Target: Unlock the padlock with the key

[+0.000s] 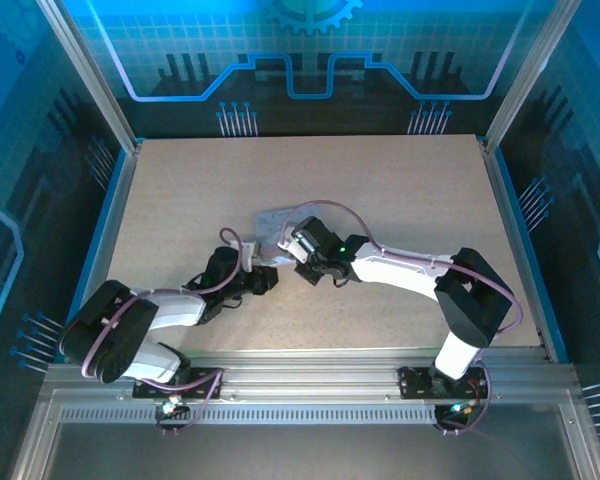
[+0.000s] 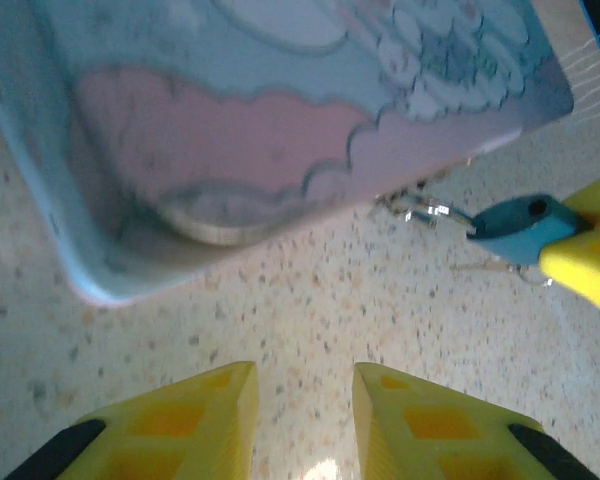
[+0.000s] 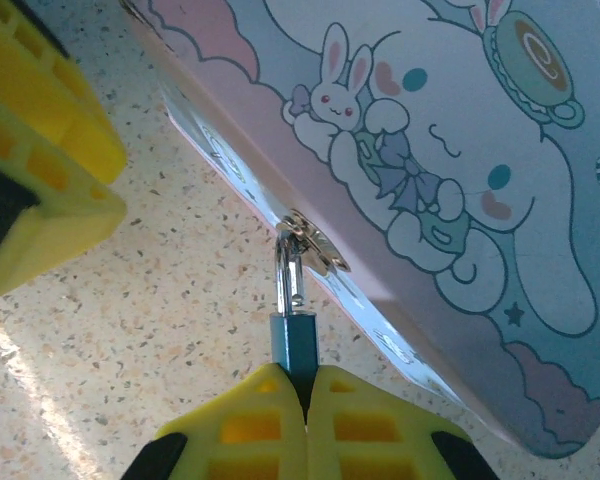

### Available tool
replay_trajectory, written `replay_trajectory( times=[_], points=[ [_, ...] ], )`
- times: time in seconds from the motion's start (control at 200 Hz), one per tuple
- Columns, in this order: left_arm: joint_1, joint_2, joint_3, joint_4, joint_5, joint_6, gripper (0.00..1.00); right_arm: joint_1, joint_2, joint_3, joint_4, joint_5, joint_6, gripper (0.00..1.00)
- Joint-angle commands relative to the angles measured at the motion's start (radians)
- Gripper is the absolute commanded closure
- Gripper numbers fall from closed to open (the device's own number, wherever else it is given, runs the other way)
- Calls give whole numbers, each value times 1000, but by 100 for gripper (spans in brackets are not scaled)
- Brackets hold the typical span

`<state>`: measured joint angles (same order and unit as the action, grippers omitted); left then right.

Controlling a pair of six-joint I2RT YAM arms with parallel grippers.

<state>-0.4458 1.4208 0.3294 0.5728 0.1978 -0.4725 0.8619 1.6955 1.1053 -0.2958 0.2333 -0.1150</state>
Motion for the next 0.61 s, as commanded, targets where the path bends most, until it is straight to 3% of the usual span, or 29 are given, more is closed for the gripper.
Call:
replay_trajectory(
  times=[0.0, 0.6],
  points=[
    [29, 36, 39, 47, -12, -12, 69, -11, -4, 16, 18, -28, -44, 100],
    [111, 159, 132, 107, 25, 0, 70, -10, 29, 38, 52, -32, -114, 100]
  ],
)
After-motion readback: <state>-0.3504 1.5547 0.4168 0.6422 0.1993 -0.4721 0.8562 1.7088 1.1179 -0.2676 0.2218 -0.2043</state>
